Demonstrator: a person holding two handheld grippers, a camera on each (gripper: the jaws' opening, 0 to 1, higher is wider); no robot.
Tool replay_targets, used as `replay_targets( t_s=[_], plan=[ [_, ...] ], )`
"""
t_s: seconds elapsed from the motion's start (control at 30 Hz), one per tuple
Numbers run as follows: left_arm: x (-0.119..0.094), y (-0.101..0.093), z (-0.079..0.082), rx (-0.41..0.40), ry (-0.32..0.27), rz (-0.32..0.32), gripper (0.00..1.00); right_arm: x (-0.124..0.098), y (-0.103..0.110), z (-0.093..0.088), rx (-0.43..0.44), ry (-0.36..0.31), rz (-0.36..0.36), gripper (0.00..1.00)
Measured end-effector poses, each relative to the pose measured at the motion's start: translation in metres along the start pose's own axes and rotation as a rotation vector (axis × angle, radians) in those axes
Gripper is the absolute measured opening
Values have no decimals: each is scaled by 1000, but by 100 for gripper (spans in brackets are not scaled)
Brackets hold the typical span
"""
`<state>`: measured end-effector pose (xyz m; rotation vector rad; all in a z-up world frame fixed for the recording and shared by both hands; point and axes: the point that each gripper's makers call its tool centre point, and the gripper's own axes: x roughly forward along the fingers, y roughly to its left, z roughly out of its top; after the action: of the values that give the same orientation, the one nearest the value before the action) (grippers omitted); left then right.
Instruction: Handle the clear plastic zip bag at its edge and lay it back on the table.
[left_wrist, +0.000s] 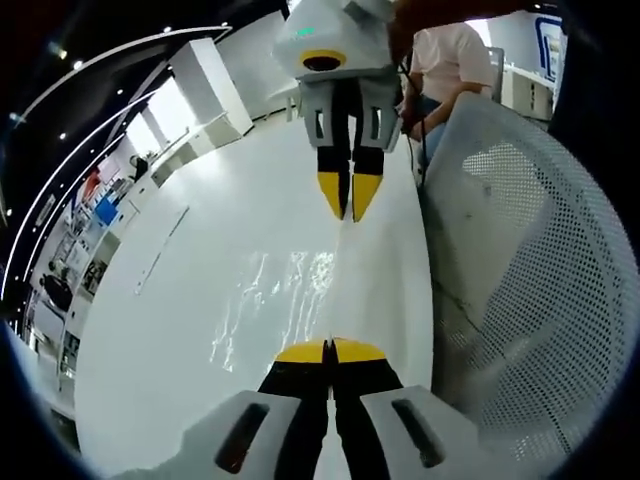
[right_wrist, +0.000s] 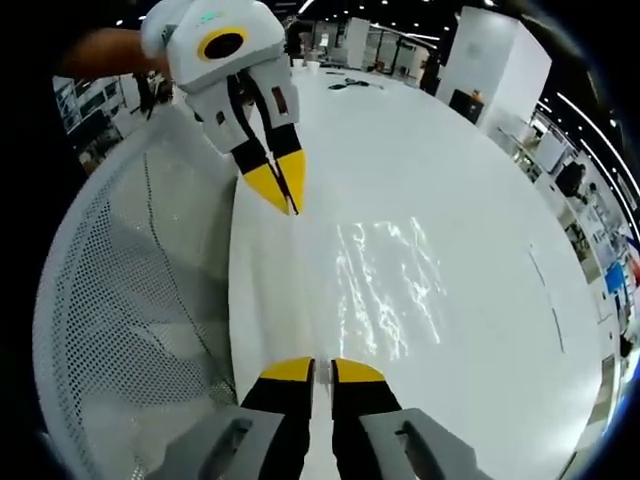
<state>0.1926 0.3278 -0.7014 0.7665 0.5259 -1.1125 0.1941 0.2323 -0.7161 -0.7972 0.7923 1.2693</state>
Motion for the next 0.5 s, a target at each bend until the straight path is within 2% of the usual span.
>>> replay_targets(
  t_s=[0.33, 0.5],
  plan=[
    [3, -4, 0, 41, -2, 1, 0, -6, 1, 18, 37, -67, 17, 10],
    [5, -5, 2, 47, -6, -3, 0, -7, -5, 29, 36, -103, -6, 11]
  ],
)
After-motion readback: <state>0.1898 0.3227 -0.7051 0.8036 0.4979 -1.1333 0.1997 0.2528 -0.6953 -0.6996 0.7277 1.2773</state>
